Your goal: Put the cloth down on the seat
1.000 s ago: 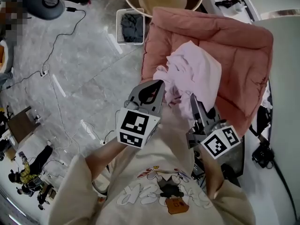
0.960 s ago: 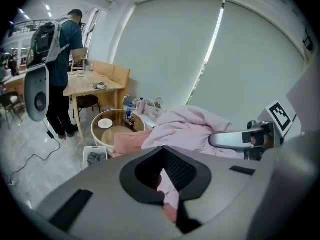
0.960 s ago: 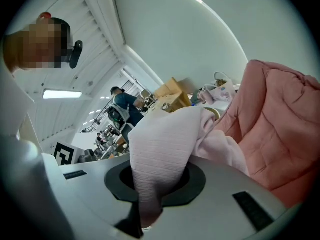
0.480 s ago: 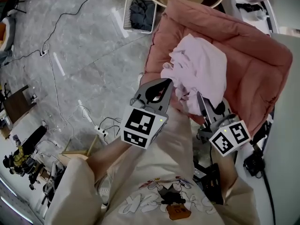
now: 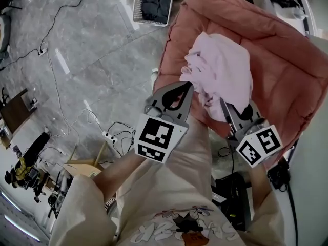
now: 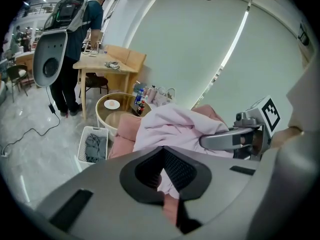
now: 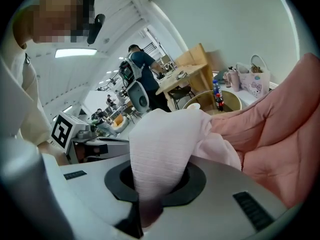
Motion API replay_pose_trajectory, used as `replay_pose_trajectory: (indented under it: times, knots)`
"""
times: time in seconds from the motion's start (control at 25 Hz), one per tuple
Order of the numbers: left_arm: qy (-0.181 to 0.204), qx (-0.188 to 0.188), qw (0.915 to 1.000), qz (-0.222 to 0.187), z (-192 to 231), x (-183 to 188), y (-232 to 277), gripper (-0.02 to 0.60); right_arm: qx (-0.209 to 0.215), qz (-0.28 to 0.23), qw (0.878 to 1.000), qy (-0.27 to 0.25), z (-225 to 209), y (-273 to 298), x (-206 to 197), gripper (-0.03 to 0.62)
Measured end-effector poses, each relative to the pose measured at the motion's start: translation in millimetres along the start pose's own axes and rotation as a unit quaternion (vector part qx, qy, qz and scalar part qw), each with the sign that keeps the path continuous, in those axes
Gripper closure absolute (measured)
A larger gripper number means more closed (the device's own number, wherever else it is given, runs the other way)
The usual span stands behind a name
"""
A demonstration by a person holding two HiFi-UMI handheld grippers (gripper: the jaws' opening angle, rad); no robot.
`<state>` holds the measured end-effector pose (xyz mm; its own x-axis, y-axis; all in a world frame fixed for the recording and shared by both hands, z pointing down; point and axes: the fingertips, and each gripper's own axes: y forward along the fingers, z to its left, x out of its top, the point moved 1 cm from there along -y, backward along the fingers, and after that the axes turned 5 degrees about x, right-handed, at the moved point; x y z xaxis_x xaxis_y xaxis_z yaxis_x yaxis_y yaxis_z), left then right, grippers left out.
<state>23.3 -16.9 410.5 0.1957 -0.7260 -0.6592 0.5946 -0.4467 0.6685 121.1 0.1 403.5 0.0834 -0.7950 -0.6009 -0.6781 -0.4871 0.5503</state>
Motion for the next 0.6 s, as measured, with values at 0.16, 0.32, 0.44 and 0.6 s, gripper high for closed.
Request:
replay_pose_trajectory:
  times: [0.16, 0.32, 0.44, 0.6]
  knots:
    - [-0.005, -0.007, 1.0, 0.002, 5, -13, 12, 0.577, 0.002, 0.02, 1.0, 0.002, -9, 17, -14, 0.516]
    - [-0.004, -0.005, 1.0, 0.003, 12, -22, 28, 0.577, 0.008, 0.032, 0.999, -0.002, -21, 33, -23, 0.516]
    - [-0.005, 0.001, 1.0, 0.009, 22, -32, 39, 0.577, 0.01, 0.043, 0.999, -0.001, -29, 45, -32, 0.516]
    - [-0.01, 0.011, 0.9998, 0.014, 36, -45, 51, 0.577, 0.008, 0.051, 0.999, 0.009, -40, 60, -43, 0.516]
